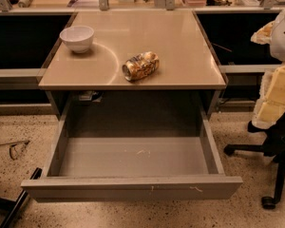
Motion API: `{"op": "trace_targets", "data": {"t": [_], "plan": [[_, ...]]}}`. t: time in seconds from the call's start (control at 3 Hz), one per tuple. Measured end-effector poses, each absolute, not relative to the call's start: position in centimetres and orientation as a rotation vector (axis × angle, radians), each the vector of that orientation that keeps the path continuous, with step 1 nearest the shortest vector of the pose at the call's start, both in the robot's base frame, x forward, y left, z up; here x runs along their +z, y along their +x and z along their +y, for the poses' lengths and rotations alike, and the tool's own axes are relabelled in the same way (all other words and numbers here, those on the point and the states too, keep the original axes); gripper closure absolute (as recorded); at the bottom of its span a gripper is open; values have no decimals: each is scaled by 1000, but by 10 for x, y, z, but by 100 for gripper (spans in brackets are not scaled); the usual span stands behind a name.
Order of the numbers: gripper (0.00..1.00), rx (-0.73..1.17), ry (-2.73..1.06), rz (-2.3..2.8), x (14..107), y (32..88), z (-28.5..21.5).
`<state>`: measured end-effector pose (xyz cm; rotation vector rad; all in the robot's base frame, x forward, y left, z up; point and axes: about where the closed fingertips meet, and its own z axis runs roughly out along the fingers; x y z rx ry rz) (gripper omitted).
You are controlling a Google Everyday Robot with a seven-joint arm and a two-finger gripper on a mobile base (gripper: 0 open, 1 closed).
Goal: Place orange can into top drawer
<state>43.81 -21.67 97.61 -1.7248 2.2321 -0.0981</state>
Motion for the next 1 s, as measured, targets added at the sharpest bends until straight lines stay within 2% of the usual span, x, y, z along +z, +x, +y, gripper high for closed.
{"op": "trace_targets", "data": {"t": [0.33,1.0], "plan": [[0,-98,-1725,2232,976,438,-217],[0,-61,-1857,2088,945,503,-156]]}}
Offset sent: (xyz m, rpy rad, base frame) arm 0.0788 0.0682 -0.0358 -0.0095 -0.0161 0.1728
